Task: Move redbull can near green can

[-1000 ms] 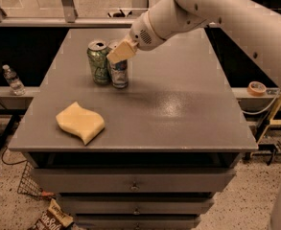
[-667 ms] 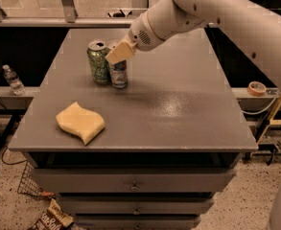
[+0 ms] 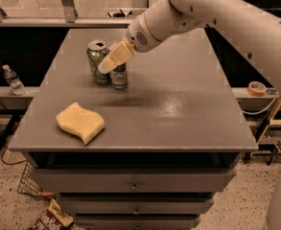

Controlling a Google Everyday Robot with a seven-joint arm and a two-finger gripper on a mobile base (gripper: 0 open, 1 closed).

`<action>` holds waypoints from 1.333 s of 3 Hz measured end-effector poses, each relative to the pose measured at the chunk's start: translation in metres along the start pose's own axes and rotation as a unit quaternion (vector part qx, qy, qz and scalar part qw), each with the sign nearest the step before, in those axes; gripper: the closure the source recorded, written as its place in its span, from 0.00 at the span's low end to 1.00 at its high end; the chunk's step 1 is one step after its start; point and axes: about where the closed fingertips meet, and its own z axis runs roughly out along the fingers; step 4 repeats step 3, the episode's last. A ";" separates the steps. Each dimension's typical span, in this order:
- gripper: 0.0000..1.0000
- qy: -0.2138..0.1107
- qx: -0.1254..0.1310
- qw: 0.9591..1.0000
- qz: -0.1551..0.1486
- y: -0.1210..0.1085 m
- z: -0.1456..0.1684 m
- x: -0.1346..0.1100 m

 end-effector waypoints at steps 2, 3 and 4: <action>0.00 -0.013 0.036 0.999 0.002 -0.011 -0.045 0.027; 0.00 -0.008 0.083 0.997 0.008 -0.021 -0.087 0.048; 0.00 -0.008 0.083 0.997 0.008 -0.021 -0.087 0.048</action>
Offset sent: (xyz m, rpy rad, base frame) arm -0.0152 -0.1183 0.0197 -0.0078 -0.1017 -0.1417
